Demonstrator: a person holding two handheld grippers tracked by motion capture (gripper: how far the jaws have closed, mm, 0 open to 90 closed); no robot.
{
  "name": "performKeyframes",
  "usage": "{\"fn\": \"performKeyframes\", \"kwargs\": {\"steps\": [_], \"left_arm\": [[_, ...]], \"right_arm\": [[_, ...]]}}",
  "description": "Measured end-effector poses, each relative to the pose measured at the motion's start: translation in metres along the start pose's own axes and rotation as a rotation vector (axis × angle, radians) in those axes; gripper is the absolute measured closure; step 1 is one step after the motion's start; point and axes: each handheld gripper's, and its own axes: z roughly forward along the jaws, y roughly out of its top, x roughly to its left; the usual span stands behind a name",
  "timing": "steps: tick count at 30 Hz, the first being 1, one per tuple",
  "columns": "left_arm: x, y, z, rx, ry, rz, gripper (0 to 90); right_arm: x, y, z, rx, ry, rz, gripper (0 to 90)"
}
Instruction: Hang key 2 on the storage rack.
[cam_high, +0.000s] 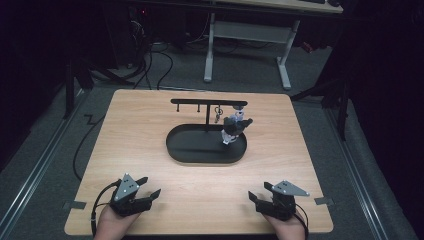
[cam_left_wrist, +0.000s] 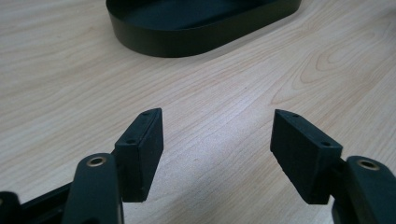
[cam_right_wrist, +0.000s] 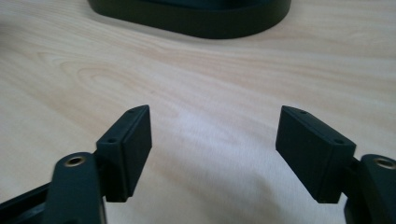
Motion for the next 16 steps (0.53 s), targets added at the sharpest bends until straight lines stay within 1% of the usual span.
{"fn": "performKeyframes", "kwargs": {"steps": [1,2,3,4,5,6,7,11,13,16], "left_arm": [[0.0,0.0,0.0,0.0,0.0,0.0,35.4],[0.001,0.0,0.001,-0.002,-0.003,-0.015,35.4],[0.001,0.0,0.001,-0.001,-0.001,-0.014,35.4],[0.0,0.0,0.002,0.002,0.002,-0.01,35.4],[0.0,0.001,0.002,0.004,0.003,-0.008,35.4],[0.0,0.001,0.002,0.004,0.003,-0.008,35.4],[-0.001,0.001,0.002,0.001,0.003,-0.011,35.4],[-0.004,-0.002,0.002,0.017,0.005,0.015,35.3],[-0.003,-0.002,0.001,0.015,0.006,0.015,35.3],[-0.001,-0.001,0.002,0.007,0.003,0.01,35.3]], "right_arm": [[-0.001,-0.002,-0.003,-0.001,0.013,0.007,24.3],[-0.002,-0.004,-0.006,-0.014,0.004,0.002,22.7],[-0.003,-0.007,-0.006,-0.015,-0.018,-0.012,22.7],[-0.005,-0.009,-0.006,-0.009,-0.028,-0.017,22.6],[-0.007,-0.011,-0.004,-0.006,-0.026,-0.003,22.2],[-0.009,-0.01,-0.004,-0.008,-0.018,0.008,21.8],[-0.011,-0.009,-0.003,-0.023,-0.02,0.018,21.5],[-0.012,-0.006,0.0,-0.027,-0.025,0.015,21.6],[-0.012,-0.006,0.002,-0.024,-0.019,0.027,21.7],[-0.011,-0.007,0.003,-0.016,-0.025,0.016,21.7]]}}
